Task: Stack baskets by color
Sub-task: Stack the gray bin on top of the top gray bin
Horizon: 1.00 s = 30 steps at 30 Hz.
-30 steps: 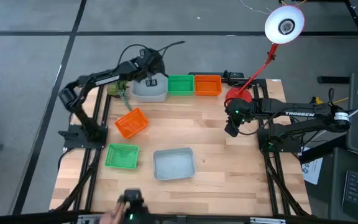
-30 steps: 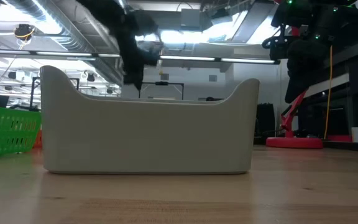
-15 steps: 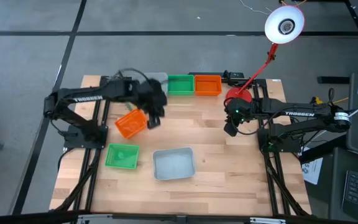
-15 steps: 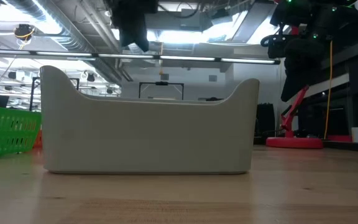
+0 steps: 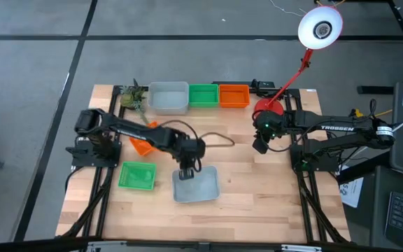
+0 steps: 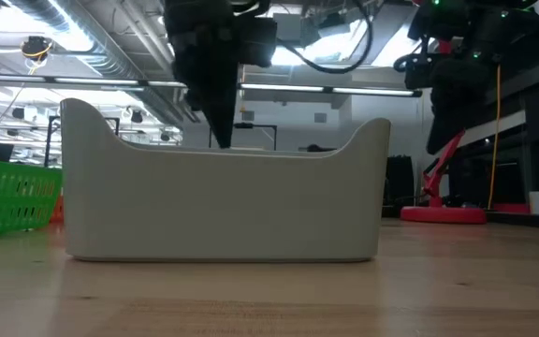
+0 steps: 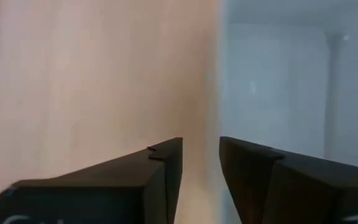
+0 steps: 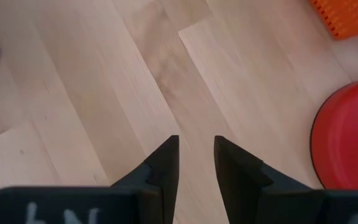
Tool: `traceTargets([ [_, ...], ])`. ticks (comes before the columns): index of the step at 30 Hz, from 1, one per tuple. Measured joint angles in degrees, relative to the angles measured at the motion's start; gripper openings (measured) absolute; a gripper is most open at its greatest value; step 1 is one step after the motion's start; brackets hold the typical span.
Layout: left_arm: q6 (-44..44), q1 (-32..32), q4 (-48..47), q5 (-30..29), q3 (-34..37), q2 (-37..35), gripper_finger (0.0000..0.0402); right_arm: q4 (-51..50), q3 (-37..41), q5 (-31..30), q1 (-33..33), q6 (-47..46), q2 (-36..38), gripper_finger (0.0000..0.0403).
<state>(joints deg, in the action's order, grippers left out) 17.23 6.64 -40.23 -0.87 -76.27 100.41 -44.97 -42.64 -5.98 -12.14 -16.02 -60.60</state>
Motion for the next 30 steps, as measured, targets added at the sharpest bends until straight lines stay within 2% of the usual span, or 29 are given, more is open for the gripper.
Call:
traceTargets([
  [8,3.5,3.67,1.51,-0.43,0.0,2.87,0.0111,-0.11,-0.01,0.0,0.01,-0.02,0.0,0.01],
  [14,2.94,3.88,1.72,-7.1,0.0,6.96,0.0107,-0.13,-0.01,0.0,-0.01,-0.19,0.0,0.01],
  [16,-0.62,3.86,1.95,-7.81,0.0,7.81,0.0086,-0.16,-0.01,0.0,0.01,-0.19,0.0,0.01],
  [19,-6.78,3.93,3.05,-7.99,0.02,8.66,0.002,-0.17,-0.01,0.0,0.0,-0.09,0.0,0.01],
  [21,-8.99,3.67,3.38,-8.47,-0.03,8.62,0.0008,-0.16,0.01,0.0,0.01,-0.03,0.0,0.01],
  [23,-11.05,2.57,0.14,-8.43,-0.61,8.05,0.0003,-0.13,-0.01,0.0,-0.01,0.07,0.0,0.01],
  [26,-12.81,0.38,-9.56,-10.54,-5.38,4.97,0.0001,-0.14,0.0,0.0,0.01,0.22,0.0,0.01],
  [30,-20.92,-2.31,-21.7,-22.36,-14.9,0.31,0.0001,-0.13,0.01,-0.01,0.02,1.56,0.0,0.01],
])
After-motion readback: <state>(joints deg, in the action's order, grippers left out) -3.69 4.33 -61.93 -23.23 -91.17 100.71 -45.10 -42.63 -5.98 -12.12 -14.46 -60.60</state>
